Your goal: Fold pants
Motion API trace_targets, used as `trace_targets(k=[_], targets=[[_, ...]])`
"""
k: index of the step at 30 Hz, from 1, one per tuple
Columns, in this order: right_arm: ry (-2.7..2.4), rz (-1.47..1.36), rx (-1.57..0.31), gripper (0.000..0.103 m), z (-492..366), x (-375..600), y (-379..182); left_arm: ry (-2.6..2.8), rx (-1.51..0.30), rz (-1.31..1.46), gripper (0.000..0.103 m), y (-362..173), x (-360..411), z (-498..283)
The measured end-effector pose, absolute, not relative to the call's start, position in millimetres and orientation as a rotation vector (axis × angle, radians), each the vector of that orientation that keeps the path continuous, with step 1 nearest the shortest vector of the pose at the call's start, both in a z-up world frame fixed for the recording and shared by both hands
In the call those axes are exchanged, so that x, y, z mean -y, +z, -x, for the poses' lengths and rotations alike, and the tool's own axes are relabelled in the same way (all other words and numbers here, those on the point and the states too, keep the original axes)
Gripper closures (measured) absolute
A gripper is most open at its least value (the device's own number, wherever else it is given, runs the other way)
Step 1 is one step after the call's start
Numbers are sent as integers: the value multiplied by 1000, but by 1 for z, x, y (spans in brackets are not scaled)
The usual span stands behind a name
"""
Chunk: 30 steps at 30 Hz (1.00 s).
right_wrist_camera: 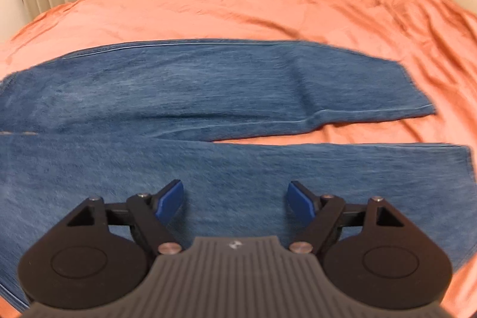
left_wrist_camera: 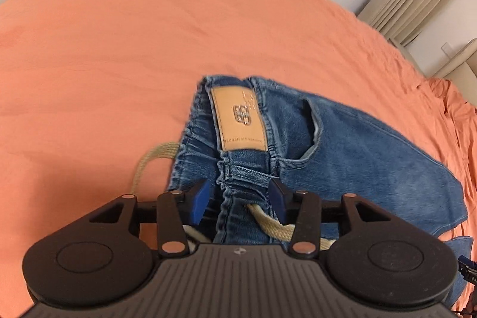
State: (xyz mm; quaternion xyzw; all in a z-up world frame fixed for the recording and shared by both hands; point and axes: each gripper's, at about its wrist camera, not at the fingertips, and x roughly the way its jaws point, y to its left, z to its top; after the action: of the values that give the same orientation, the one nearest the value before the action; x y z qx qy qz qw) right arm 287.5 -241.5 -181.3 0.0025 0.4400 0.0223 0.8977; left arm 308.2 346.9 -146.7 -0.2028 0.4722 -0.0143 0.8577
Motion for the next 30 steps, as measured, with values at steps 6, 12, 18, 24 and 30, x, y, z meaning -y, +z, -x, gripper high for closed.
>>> trace_targets(k=[6, 12, 18, 24, 30], targets=[[71, -83, -979, 27, -316, 251, -206, -48, -976, 492, 77, -170, -353, -313], [96, -24, -1006, 24, -323, 245, -209, 96, -789, 323, 95, -120, -320, -290], [83, 17, -1023, 24, -314, 250, -208, 238, -848, 90, 95, -125, -292, -310], [7, 1, -1075, 24, -307, 282, -205, 294, -950, 38, 94, -176, -289, -334], [-57, -60, -1115, 24, -300, 328, -188, 265, -928, -70, 80, -132, -278, -318]])
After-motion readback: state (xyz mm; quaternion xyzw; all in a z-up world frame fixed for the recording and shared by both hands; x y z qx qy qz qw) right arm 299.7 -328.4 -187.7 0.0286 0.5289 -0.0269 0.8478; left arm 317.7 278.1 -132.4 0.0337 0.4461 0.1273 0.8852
